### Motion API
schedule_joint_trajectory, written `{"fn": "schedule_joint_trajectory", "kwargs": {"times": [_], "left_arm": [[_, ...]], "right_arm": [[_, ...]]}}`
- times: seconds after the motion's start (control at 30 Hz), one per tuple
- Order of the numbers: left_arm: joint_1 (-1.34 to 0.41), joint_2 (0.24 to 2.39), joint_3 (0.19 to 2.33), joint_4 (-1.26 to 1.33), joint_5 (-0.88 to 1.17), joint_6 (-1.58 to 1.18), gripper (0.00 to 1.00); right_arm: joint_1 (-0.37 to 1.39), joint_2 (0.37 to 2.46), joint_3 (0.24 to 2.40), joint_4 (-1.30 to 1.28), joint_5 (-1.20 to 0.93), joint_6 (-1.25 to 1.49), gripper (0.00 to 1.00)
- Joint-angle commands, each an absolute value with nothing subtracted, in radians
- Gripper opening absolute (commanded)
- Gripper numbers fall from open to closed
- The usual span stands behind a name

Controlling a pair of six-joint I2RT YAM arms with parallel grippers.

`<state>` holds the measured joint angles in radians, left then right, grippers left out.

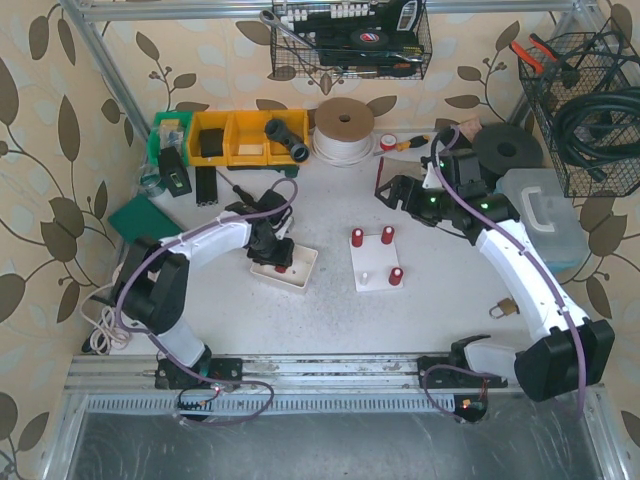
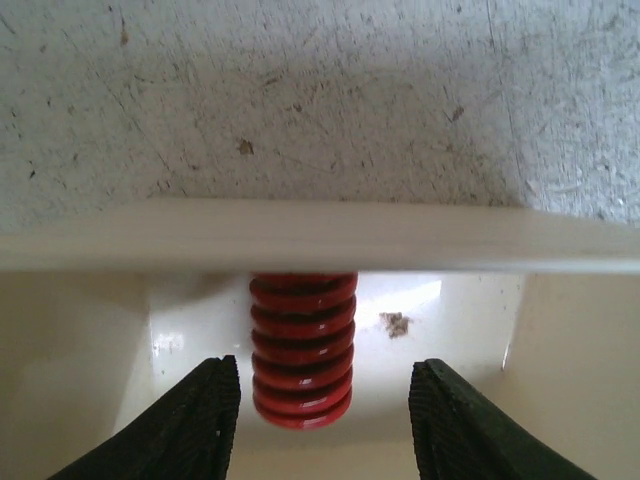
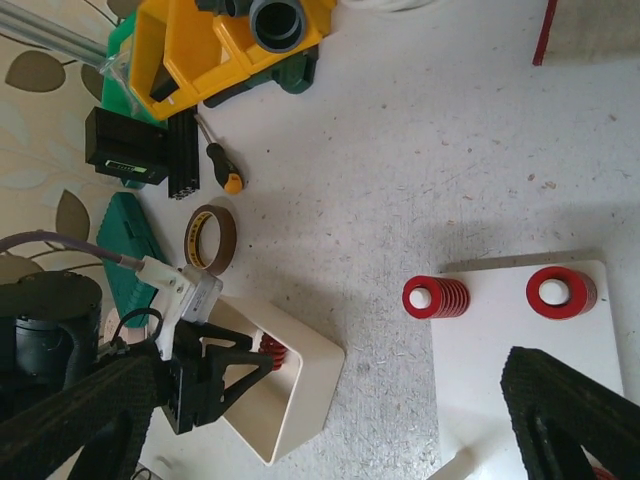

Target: Install the large spring

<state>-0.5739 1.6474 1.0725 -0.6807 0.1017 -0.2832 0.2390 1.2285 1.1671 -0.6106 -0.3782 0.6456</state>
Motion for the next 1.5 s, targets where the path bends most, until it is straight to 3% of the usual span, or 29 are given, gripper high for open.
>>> {"fn": "schedule_joint_trajectory", "kwargs": {"times": [0.0, 0.73, 0.83, 1.03, 1.47], "left_arm": [[-0.604, 1.661, 1.095, -0.625, 0.015, -0.328, 0.51], [-0.621, 1.804, 1.168, -0.642, -0.027, -0.372, 0.38], [-0.621, 1.821, 1.176, -0.646, -0.016, -0.377, 0.30], [-0.622, 1.809, 1.175, -0.643, 0.005, -0.395, 0.00], [-0.621, 1.651, 1.271, -0.692, 0.115, -0.541, 0.00]], "right_arm": [[0.243, 1.212, 1.172, -0.614, -0.394, 0.639, 0.92], [0.336, 1.222, 1.170, -0.679, -0.359, 0.603, 0.83], [0.335, 1.229, 1.166, -0.696, -0.369, 0.596, 0.82], [0.335, 1.256, 1.184, -0.826, -0.410, 0.535, 0.81], [0.337, 1.165, 1.114, -0.709, -0.597, 0.472, 0.78]]}}
